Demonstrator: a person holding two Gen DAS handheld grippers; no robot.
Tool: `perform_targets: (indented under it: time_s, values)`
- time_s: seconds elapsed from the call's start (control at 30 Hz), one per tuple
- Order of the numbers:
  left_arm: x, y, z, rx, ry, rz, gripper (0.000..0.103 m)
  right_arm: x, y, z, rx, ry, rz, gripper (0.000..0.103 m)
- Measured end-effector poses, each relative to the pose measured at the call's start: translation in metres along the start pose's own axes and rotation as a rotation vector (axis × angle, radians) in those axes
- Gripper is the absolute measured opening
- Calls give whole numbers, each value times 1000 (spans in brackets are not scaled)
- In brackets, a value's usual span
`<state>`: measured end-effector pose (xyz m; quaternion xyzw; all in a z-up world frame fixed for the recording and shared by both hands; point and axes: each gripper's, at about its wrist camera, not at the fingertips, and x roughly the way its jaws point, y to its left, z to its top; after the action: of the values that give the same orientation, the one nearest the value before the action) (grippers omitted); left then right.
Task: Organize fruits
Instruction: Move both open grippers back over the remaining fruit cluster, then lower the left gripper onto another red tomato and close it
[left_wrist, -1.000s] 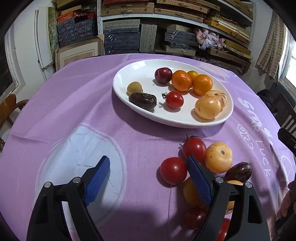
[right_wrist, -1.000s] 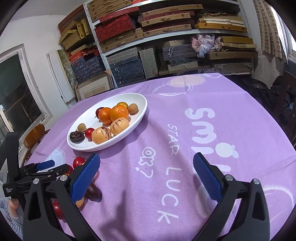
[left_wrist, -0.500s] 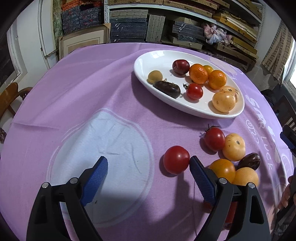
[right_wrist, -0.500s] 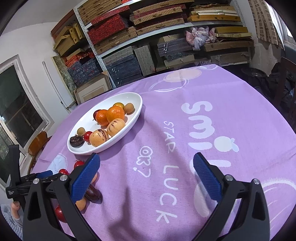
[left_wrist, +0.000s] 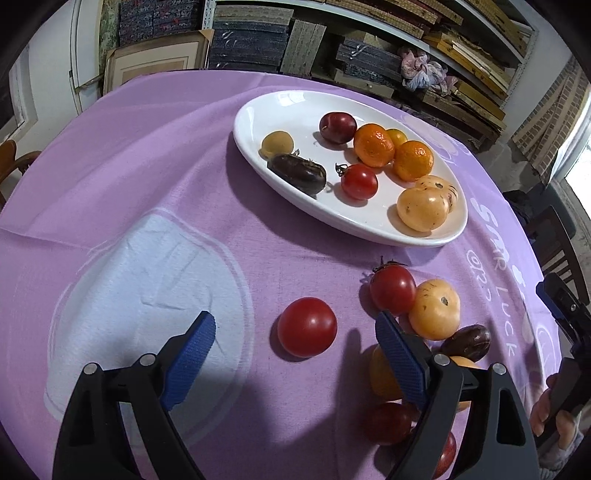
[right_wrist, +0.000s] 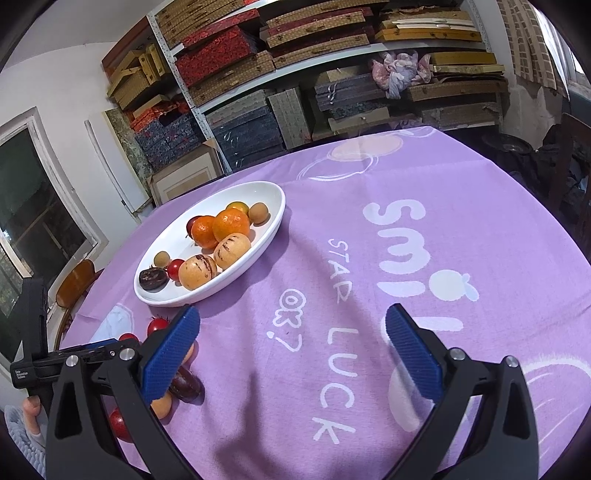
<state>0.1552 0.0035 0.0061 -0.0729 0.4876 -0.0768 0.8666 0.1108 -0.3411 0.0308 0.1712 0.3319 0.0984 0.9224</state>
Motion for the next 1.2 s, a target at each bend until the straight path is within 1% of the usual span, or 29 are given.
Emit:
perform_targets:
  time_s: [0.07, 0.2, 0.23, 0.37, 0.43, 0.5, 0.63, 0.7, 0.73, 0.87, 0.97, 1.0, 1.2]
  values:
    - [1, 0, 1, -13, 4, 11, 89, 1, 0, 0, -4, 4, -1, 99]
    - [-1, 9, -1, -33, 6, 81, 88, 1, 1, 0, -1, 3, 0, 99]
    - [-2, 14, -1, -43, 3, 88, 88, 1, 1, 0, -3, 3, 0, 99]
    - [-10, 32, 2, -107, -5, 61, 87, 2, 1, -1, -4, 2, -1, 99]
    - [-12, 34, 2, -115, -8, 49, 86, 3, 2, -1, -6, 5, -3, 99]
    - [-13, 33, 1, -107, -11, 43, 78, 3, 2, -2, -7, 6, -3, 99]
    - [-11, 23, 1, -83, -10, 36, 73, 3, 2, -2, -7, 6, -3, 99]
    - [-8, 17, 1, -76, -5, 30, 65, 3, 2, -2, -6, 8, -2, 99]
    - [-8, 14, 2, -75, -1, 24, 62, 3, 2, -2, -7, 8, -2, 99]
    - [-5, 5, 3, -68, 6, 15, 60, 3, 3, -2, -8, 8, -4, 99]
    - [-4, -1, 1, -55, 9, 9, 51, 3, 2, -2, -5, 9, -3, 99]
    - [-4, -3, 0, -50, 9, 8, 49, 3, 2, -2, -6, 9, -4, 99]
    - [-4, -13, -6, 4, -15, 31, 46, 3, 2, -1, -10, 9, -4, 99]
